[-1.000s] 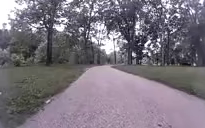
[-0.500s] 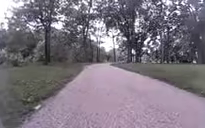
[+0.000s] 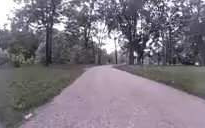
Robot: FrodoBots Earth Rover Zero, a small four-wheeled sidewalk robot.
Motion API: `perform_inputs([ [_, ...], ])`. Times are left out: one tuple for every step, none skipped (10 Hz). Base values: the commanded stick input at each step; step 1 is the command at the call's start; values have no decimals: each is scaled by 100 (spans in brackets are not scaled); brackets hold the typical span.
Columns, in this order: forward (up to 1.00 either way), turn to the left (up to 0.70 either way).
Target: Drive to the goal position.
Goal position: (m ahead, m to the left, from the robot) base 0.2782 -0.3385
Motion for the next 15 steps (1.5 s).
perform_inputs([
  [70,0],
  [70,0],
  [70,0],
  [70,0],
  [70,0],
  [70,0],
  [70,0],
  [70,0],
  [70,0],
  [70,0],
  [70,-1],
  [70,-1],
  [70,-1],
  [70,-1],
  [70,-1],
])
